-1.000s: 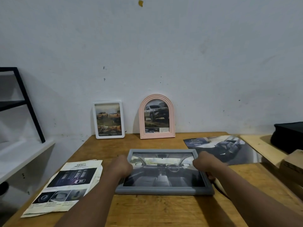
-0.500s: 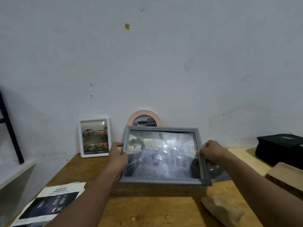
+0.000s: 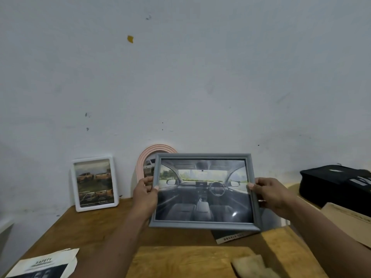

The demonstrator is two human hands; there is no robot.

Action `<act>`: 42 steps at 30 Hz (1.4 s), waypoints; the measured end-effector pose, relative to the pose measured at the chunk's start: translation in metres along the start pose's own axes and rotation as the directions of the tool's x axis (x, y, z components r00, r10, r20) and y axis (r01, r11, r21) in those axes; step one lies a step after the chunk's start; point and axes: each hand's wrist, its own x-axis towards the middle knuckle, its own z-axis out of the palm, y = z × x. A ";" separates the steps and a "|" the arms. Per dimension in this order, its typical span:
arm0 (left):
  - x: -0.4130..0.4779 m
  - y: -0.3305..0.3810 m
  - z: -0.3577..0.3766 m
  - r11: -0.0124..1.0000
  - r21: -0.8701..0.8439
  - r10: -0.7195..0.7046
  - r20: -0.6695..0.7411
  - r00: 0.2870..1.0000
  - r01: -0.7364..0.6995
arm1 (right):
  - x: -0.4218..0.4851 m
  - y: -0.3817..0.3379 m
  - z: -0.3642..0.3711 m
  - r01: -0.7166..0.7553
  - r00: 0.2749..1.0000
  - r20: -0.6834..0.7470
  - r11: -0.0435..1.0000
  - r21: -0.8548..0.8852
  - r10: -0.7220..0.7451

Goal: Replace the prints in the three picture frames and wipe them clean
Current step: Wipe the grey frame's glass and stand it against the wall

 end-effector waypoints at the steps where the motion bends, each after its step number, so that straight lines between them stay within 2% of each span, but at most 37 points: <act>1: 0.000 -0.002 0.001 1.000 -0.002 -0.015 0.010 1.000 0.015 | -0.001 0.001 -0.001 0.017 1.000 0.001 1.000 -0.005 -0.017; 6: 0.003 -0.008 -0.002 0.999 0.030 -0.022 0.086 0.996 0.019 | -0.003 0.001 -0.012 0.046 0.999 -0.004 0.998 -0.037 -0.047; 12: 0.016 0.001 0.007 0.997 0.031 0.066 0.142 0.988 -0.071 | -0.010 -0.021 -0.031 -0.008 0.995 0.101 0.995 -0.101 0.018; 17: 0.038 0.013 0.049 0.991 -0.001 0.131 0.050 0.990 -0.131 | 0.010 -0.033 -0.041 -0.012 0.997 0.073 0.996 -0.091 0.019; 22: 0.053 0.004 0.082 0.994 -0.066 0.088 -0.004 0.996 -0.088 | 0.034 -0.008 -0.041 -0.055 0.993 -0.105 0.997 0.048 0.060; 25: 0.058 -0.007 0.092 0.994 -0.098 0.058 0.003 0.998 -0.057 | 0.044 0.015 -0.031 -0.001 0.976 -0.220 0.999 0.052 0.012; 29: 0.061 -0.015 0.101 0.993 -0.114 0.008 0.028 1.000 -0.004 | 0.056 0.032 -0.008 0.158 0.884 -0.440 0.987 -0.041 -0.159; 31: 0.062 -0.017 0.104 0.991 -0.130 -0.015 0.018 1.000 0.017 | 0.060 0.034 0.000 0.182 0.825 -0.525 0.978 -0.105 -0.210; 37: 0.064 -0.017 0.104 0.983 -0.179 -0.040 0.030 0.999 0.044 | 0.067 0.040 0.006 0.156 0.756 -0.589 0.952 -0.263 -0.286; 42: 0.066 -0.012 0.102 0.989 -0.142 -0.018 0.139 0.990 0.038 | 0.076 0.050 -0.005 0.158 0.700 -0.633 0.936 -0.316 -0.332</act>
